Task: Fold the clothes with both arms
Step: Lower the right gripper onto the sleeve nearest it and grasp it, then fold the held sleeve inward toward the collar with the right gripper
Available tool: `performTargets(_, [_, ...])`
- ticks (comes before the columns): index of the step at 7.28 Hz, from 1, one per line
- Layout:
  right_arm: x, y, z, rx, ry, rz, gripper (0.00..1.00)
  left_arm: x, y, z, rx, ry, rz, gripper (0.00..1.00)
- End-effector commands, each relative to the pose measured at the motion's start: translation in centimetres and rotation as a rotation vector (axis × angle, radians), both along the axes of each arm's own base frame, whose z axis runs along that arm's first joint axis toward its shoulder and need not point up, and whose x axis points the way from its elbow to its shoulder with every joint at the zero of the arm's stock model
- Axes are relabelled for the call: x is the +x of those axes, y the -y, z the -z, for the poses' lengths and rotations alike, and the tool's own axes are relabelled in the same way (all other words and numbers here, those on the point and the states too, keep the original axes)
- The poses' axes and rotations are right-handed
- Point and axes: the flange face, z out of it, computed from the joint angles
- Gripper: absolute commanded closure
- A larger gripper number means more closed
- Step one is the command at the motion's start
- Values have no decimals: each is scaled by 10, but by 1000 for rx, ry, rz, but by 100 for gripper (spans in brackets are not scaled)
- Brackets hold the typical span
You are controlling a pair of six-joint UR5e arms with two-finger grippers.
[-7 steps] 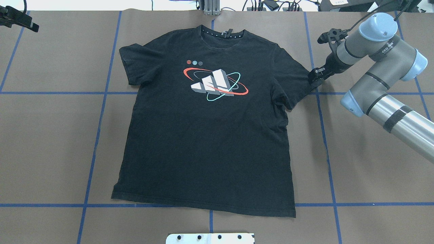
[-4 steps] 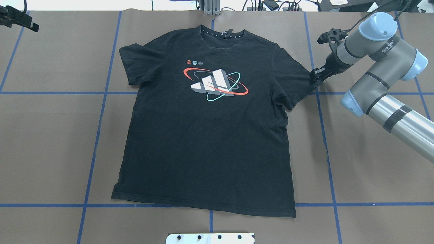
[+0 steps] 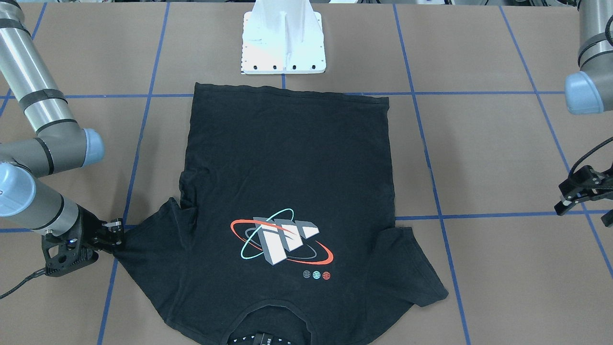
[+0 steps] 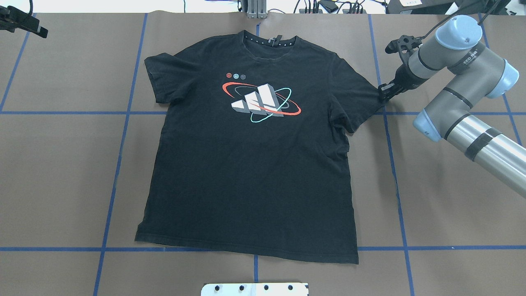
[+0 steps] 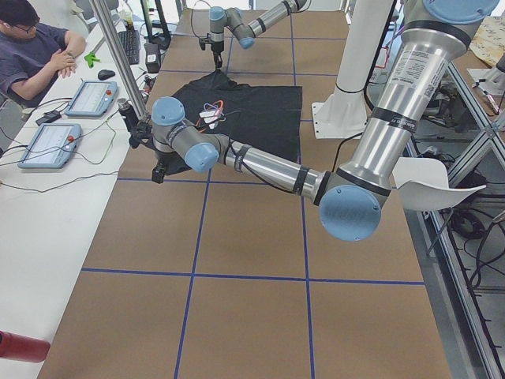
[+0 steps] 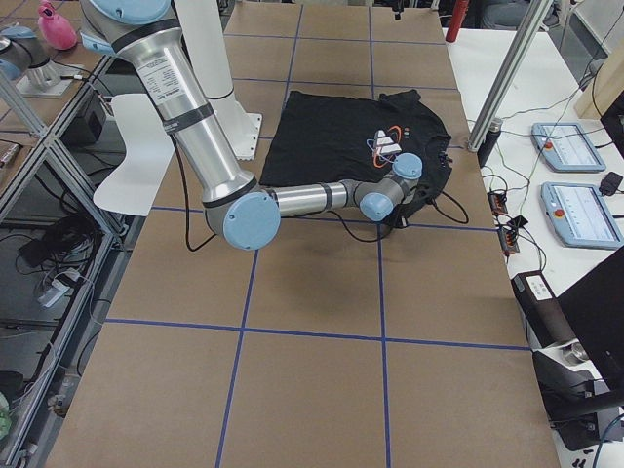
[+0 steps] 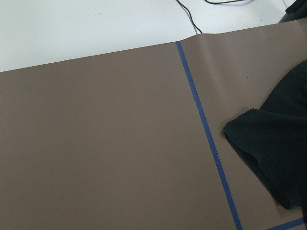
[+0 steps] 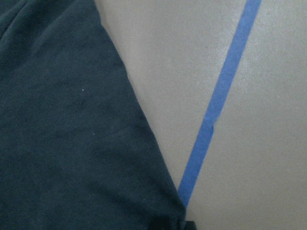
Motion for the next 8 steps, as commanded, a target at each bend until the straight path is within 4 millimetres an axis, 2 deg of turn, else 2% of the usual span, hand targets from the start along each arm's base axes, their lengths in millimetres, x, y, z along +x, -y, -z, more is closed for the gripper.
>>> performTargets(1, [1, 1, 6, 1, 12, 5, 100, 0, 2, 5, 0, -4, 5, 0])
performTargets(3, [8, 6, 16, -7, 39, 12, 100, 1, 2, 4, -1, -4, 5, 0])
performTargets(5, [16, 21, 60, 14, 88, 14, 100, 1, 2, 4, 0, -4, 4, 0])
performTargets(6, [12, 27, 90, 10, 118, 17, 100, 1, 2, 4, 0, -4, 4, 0])
performTargets(7, [5, 34, 118, -11, 134, 11, 100, 1, 2, 4, 0, -4, 4, 0])
performTargets(8, [-15, 37, 147, -30, 138, 12, 100, 0, 2, 5, 1, -4, 4, 0])
